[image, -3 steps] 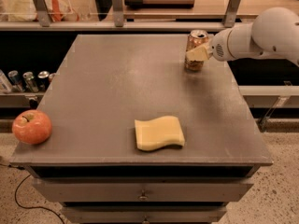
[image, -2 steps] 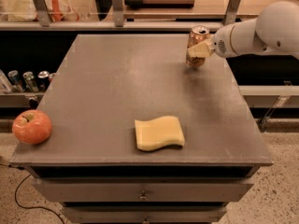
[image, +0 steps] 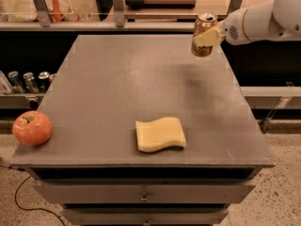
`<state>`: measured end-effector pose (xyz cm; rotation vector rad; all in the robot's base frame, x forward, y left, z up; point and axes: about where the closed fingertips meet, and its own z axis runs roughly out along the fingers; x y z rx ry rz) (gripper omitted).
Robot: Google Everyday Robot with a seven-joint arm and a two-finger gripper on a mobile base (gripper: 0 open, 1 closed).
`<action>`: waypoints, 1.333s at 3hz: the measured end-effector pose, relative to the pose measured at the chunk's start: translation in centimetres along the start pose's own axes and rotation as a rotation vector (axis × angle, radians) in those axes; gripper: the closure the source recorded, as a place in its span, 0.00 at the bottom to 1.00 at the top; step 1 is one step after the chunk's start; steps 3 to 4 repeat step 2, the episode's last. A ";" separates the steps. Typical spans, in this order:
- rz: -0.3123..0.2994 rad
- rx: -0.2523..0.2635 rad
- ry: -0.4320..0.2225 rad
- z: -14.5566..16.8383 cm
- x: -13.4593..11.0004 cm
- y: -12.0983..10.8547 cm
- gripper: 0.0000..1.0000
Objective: Pick orange can
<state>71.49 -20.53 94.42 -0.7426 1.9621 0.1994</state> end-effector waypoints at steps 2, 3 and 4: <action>-0.006 -0.016 -0.014 -2.0 -1.7 -1.4 1.00; -0.006 -0.016 -0.014 -2.0 -1.7 -1.4 1.00; -0.006 -0.016 -0.014 -2.0 -1.7 -1.4 1.00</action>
Offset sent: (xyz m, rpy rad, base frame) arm -0.0021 -0.0202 0.0375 0.0047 -0.0144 0.0155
